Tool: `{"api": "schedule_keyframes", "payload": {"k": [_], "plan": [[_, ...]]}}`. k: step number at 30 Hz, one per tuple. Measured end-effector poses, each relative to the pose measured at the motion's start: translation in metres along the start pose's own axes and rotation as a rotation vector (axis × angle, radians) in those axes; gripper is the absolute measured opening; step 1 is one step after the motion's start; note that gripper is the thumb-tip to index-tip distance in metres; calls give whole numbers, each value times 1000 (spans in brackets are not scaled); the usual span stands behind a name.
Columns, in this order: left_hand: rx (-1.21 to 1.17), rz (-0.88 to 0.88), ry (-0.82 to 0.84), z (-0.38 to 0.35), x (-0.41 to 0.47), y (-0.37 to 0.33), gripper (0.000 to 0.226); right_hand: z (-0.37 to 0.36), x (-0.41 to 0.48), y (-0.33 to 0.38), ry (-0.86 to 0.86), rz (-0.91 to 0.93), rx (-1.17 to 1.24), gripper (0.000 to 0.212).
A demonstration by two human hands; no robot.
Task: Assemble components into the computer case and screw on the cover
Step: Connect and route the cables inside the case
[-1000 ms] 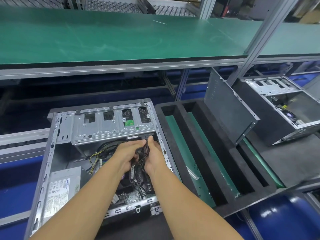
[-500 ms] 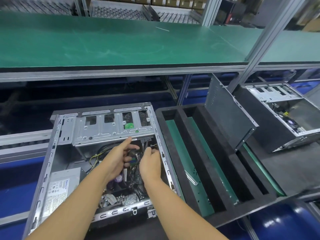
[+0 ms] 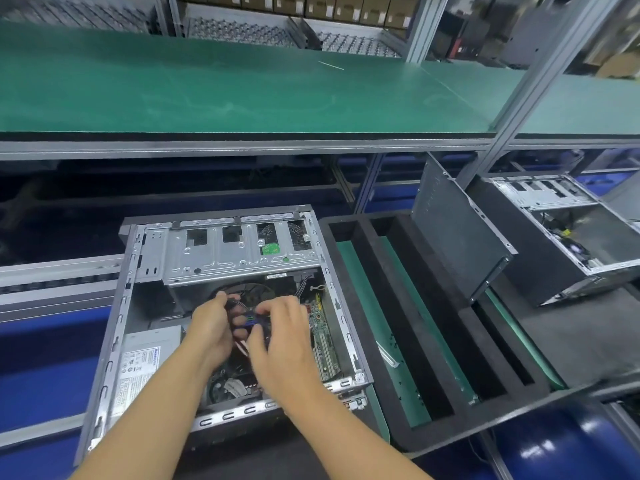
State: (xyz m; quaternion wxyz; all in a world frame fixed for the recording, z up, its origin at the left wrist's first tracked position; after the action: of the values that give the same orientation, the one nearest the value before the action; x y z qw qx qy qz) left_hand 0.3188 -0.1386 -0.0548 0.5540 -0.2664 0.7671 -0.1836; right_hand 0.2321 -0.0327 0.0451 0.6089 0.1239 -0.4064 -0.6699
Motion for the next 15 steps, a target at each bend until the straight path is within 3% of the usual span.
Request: {"api": "schedule_keyframes", "payload": {"k": [4,7,9,11,15], "plan": [[-161,152,218,-16,-10,19,30,26,-19,-25,-296,-341,206,31],[-177,159,317,-16,-17,18,26,34,-33,-32,-328,-445,209,37],[-246,162,371,-14,-22,14,31,27,-37,-34,-175,-471,208,28],[-311,172,421,-15,-25,11,36,14,-36,-32,103,-435,89,19],[-437,152,495,-17,-28,3,42,-13,-34,-28,601,-391,36,33]]}}
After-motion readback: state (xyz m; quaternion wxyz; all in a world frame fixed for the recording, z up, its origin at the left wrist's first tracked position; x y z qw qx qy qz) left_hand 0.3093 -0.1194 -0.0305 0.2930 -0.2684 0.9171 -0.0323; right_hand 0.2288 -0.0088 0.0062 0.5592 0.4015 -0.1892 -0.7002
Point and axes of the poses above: each hand's wrist, its own x-axis towards the middle knuckle, its own z-axis out of the back of the hand, y = z × x, the point moved 8 cm from there along x, towards the middle knuckle, and after that the axes turned 9 degrees about z, right-handed, at the moved point
